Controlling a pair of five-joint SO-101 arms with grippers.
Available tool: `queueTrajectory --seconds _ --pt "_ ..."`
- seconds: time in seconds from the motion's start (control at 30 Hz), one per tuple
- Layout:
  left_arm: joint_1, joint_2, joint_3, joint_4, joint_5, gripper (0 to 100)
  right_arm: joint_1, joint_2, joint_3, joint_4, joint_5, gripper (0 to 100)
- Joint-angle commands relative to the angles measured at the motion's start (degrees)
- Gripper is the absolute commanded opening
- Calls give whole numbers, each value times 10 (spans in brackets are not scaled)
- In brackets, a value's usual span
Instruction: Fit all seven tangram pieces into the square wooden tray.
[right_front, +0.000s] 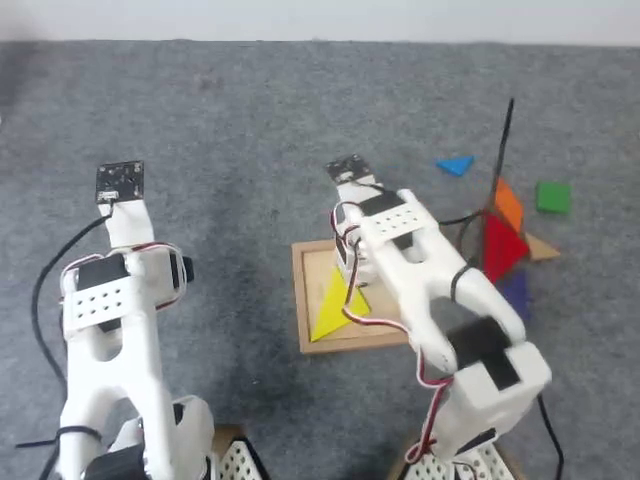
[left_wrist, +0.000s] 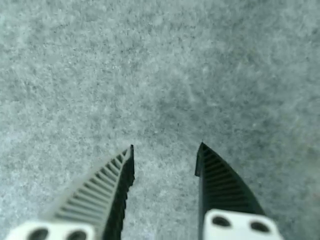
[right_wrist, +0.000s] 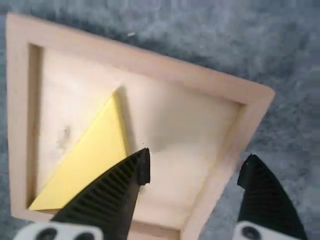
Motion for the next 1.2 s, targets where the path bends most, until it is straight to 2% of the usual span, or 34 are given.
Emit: queueTrajectory --seconds 0.0,0.23,0.4,0.57,0.77,0.87,1.17 --pt "2 -17 -2 -11 2 203 25 -106 3 22 -4 296" --pt "2 -17 -1 -11 2 203 -28 -251 153 26 94 296" --pt "2 -17 0 -11 2 203 -78 -254 214 -33 105 296" --pt "2 -17 0 -11 2 203 -86 -234 215 -40 105 296" --pt "2 -17 0 -11 2 203 -99 -124 203 -96 105 296" --pt "2 -17 0 -11 2 203 -99 -90 156 -63 105 296" --pt "2 -17 0 -11 2 203 -98 -73 86 -60 105 296"
